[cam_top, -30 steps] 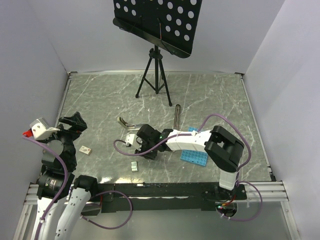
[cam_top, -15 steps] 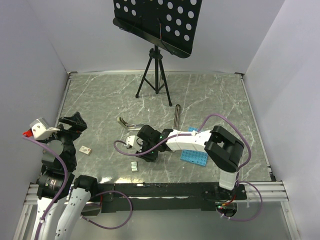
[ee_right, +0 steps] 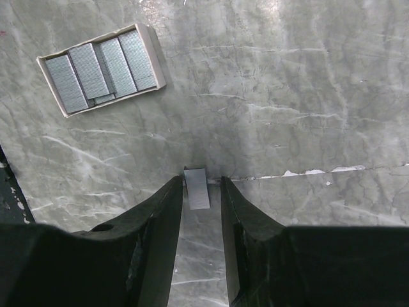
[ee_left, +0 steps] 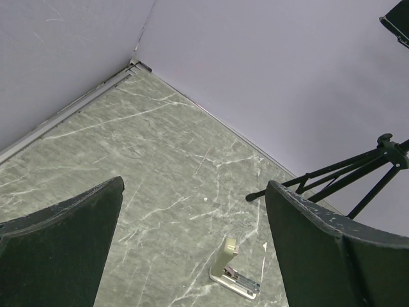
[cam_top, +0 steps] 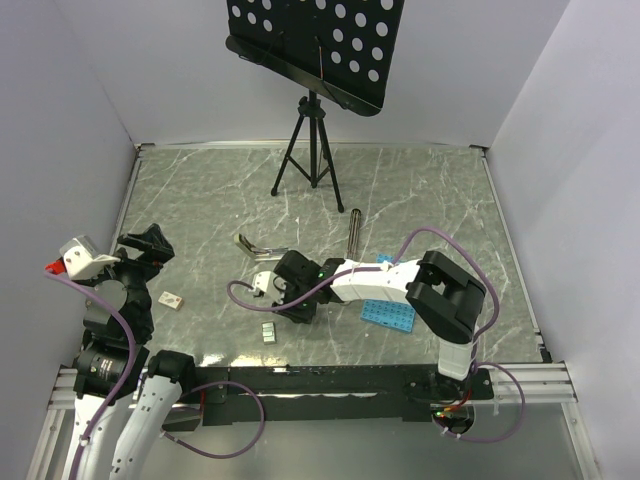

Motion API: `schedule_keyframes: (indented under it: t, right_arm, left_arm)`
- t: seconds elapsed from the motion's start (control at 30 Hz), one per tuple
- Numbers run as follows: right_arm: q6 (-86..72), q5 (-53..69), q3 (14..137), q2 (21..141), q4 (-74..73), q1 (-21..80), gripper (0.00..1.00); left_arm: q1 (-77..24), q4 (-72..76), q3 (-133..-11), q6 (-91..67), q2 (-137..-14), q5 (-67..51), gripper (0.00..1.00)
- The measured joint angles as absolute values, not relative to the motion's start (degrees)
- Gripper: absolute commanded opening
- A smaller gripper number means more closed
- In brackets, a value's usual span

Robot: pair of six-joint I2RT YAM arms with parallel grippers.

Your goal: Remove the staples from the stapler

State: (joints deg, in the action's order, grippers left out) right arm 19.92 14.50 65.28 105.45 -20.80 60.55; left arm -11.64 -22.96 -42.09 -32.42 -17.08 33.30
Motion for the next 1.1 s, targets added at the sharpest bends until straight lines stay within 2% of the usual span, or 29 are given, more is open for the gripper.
schedule_keyframes:
  t: [0.57, 1.1]
  right_arm:
    - [19.1, 14.1, 65.1, 105.4, -20.2, 60.5, 0.16]
    - [19.1, 14.0, 65.1, 105.4, -20.1, 60.6, 0.10]
  left_arm:
    - [-11.6, -23.0, -42.1, -32.4, -17.1, 33.3, 0.97]
    - [-11.6, -23.0, -41.7, -32.6, -17.1, 33.3, 0.97]
